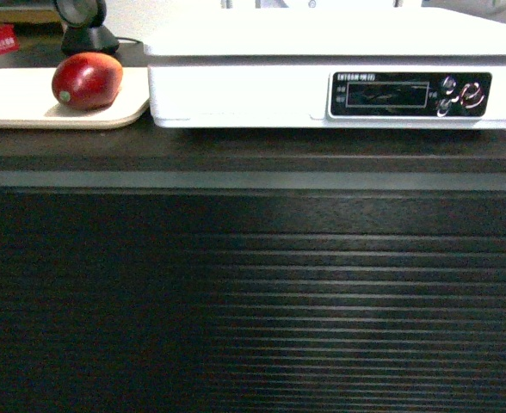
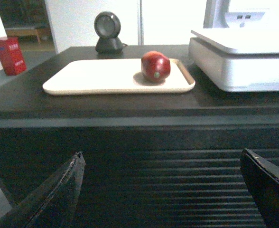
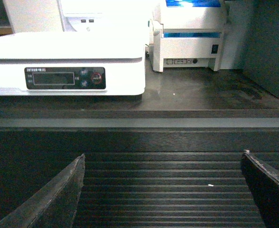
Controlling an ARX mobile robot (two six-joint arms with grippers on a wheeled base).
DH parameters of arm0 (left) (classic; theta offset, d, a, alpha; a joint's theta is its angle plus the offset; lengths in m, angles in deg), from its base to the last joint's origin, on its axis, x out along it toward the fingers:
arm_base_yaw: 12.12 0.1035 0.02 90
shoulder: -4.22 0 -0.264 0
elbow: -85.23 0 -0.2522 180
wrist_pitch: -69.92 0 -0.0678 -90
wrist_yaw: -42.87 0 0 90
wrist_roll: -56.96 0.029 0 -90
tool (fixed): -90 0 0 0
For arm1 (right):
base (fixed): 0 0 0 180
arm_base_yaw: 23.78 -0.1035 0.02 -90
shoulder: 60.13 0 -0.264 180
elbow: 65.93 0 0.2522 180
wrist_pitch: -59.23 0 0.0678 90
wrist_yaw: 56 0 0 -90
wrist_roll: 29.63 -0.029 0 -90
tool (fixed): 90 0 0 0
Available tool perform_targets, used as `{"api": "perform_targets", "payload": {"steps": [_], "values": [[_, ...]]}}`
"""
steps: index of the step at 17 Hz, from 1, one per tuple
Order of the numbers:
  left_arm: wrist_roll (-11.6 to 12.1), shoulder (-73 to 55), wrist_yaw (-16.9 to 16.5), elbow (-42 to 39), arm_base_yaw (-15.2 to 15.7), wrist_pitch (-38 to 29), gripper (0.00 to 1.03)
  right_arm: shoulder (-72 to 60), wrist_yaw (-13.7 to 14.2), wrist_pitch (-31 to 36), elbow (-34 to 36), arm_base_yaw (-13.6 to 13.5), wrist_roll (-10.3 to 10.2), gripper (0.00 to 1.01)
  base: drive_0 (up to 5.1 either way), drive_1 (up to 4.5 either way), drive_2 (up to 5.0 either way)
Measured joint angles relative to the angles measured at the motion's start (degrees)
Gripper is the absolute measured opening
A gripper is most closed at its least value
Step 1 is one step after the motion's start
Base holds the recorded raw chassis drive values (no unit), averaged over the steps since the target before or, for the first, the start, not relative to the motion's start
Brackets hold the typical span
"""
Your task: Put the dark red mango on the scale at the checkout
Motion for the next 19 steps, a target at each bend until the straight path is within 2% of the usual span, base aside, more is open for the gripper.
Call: {"api": "perform_targets", "payload": {"steps": [19], "values": [[0.0, 0.0, 0.02, 0.0, 0.0, -0.07, 0.98, 0.0, -0.02, 0.0, 0.0, 0.0, 0.0, 0.98, 0.0, 0.0, 0.0]]}}
